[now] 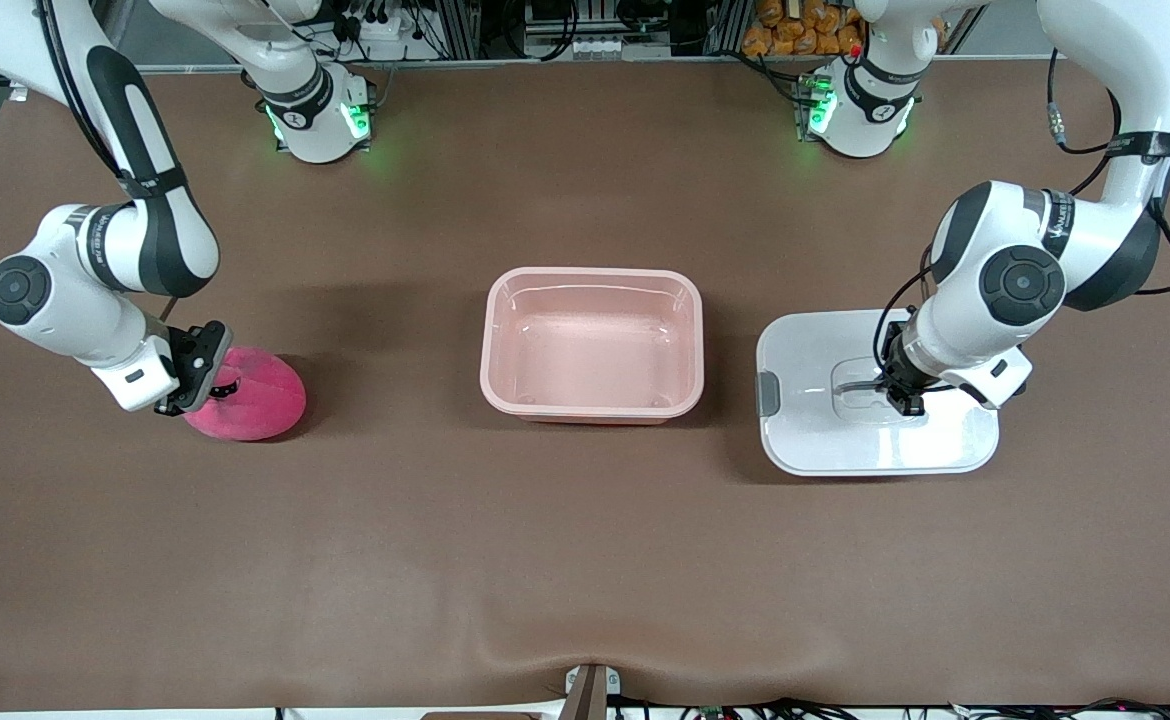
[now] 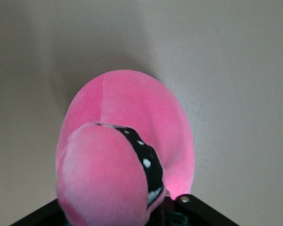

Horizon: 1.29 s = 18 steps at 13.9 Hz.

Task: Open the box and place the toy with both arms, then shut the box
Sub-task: 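Lift the pink toy with the right gripper toward the pink box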

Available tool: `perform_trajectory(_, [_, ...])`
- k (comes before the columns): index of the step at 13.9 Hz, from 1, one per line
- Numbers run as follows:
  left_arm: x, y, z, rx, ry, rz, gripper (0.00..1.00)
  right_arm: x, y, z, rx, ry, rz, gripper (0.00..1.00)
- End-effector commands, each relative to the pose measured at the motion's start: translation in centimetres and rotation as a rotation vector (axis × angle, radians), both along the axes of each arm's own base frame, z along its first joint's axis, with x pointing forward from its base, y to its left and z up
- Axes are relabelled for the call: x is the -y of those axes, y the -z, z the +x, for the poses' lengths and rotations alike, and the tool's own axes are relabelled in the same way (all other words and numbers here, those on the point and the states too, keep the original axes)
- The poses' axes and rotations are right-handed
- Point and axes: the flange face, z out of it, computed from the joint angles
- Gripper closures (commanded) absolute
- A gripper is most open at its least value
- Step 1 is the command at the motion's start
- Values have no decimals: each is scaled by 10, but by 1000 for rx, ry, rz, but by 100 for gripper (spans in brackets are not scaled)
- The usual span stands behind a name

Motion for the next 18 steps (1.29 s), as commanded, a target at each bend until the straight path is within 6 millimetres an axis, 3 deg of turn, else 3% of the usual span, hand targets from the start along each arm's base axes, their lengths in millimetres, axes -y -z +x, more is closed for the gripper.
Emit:
perform_trajectory(1, [-12,0,-17,20,34,1,100,0,-3,-7,-10,4,24,100])
perform_trajectory(7, [-7,17,-24,48,51,-21,100,-2,-23,1,-87,50,80,100])
perform_trajectory(11, [-15,23,-26,39,81,-26,100,-2,-34,3,-116,96,110,100])
perform_trajectory(16, [-22,25,-26,35,95,-27,100,-13,-57,3,-187,254,108,100])
perform_trajectory(18, [-33,27,-24,34,77,-28,100,-26,-69,2,-211,321,100,100])
